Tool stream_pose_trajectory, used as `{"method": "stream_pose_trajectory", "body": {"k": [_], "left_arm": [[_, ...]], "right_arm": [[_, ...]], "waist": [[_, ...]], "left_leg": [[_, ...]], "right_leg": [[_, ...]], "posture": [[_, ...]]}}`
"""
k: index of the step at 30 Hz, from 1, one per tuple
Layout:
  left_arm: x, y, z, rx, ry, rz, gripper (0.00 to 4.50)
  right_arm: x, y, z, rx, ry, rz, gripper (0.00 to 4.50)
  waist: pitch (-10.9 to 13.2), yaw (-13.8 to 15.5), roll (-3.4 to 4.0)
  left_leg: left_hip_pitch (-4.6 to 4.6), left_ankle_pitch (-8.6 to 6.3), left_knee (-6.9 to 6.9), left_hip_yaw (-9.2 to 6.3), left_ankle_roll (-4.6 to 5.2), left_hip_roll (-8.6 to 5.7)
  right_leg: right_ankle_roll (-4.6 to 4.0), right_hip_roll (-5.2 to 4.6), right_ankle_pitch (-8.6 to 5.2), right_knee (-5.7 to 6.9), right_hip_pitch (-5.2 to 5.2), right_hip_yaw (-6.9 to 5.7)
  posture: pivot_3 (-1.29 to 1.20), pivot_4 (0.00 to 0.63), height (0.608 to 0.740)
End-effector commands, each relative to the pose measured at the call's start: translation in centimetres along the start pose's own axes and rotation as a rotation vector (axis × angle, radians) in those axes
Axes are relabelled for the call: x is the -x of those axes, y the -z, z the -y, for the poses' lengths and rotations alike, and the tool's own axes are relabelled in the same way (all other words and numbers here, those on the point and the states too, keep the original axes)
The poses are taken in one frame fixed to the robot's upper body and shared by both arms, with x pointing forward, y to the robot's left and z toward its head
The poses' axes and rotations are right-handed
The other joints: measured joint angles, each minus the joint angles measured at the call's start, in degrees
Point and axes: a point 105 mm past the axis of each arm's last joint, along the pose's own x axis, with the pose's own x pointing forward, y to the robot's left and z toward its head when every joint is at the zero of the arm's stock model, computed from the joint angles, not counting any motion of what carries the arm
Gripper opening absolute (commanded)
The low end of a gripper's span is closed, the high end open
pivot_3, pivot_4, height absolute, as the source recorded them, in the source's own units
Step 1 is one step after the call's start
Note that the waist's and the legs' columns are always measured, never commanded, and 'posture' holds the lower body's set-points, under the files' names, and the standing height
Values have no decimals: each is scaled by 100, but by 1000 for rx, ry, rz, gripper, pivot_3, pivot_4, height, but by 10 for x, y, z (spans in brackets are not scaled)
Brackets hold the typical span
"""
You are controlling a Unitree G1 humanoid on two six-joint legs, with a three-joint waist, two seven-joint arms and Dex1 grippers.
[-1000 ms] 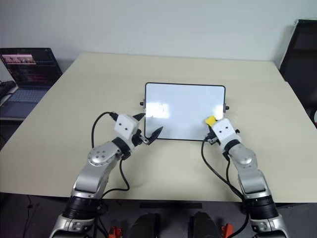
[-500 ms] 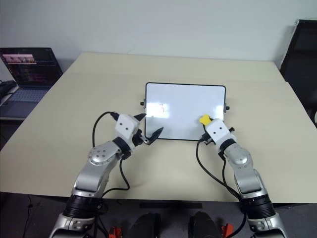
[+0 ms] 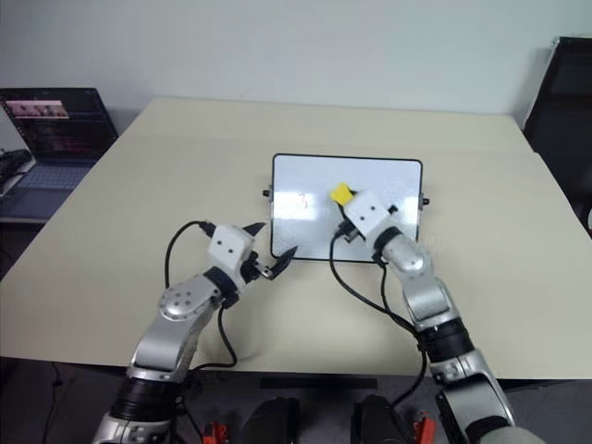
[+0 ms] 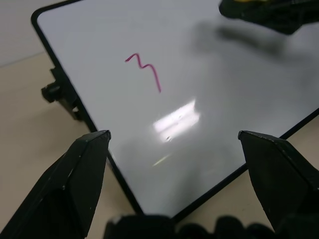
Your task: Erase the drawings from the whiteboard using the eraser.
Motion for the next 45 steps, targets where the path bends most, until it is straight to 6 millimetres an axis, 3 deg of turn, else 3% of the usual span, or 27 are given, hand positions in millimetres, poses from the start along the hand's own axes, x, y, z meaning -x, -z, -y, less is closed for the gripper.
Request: {"method": "stream_pose_trajectory", "body": {"k": [1,15,26,37,45], "left_arm": [[5,-14,-9,-27,-51,48,4500],[9,-10,-10,-24,-75,38,4500],[13,-11,-10,-24,-86,36,4500],[12,-12,-9,-18,-93,39,4500],[11,-14,-9,-18,-92,45,4500]], "right_arm": [[-11,-18,1,29,-28,80,1183],[-53,-48,-13,69,-108,174,1183],[-69,-25,-26,152,-157,37,1183],[-79,-26,-8,162,-112,-1,1183],[-72,-7,-30,274,-251,-80,1183]], "waist": [[0,9,0],[1,-23,1],[1,-25,2],[2,-28,3],[1,-28,3]], "left_leg": [[0,0,0,0,0,0],[1,0,0,3,0,5],[0,0,-1,3,0,5],[0,0,-1,4,0,5],[2,0,-1,4,0,6]], "right_leg": [[0,0,0,0,0,0],[-2,-6,1,4,-3,3],[-3,-13,2,6,-6,3],[-4,-14,2,7,-7,3],[-4,-14,2,8,-6,4]], "posture": [[0,150,740],[0,150,740],[0,150,740],[0,150,740],[0,150,740]]}}
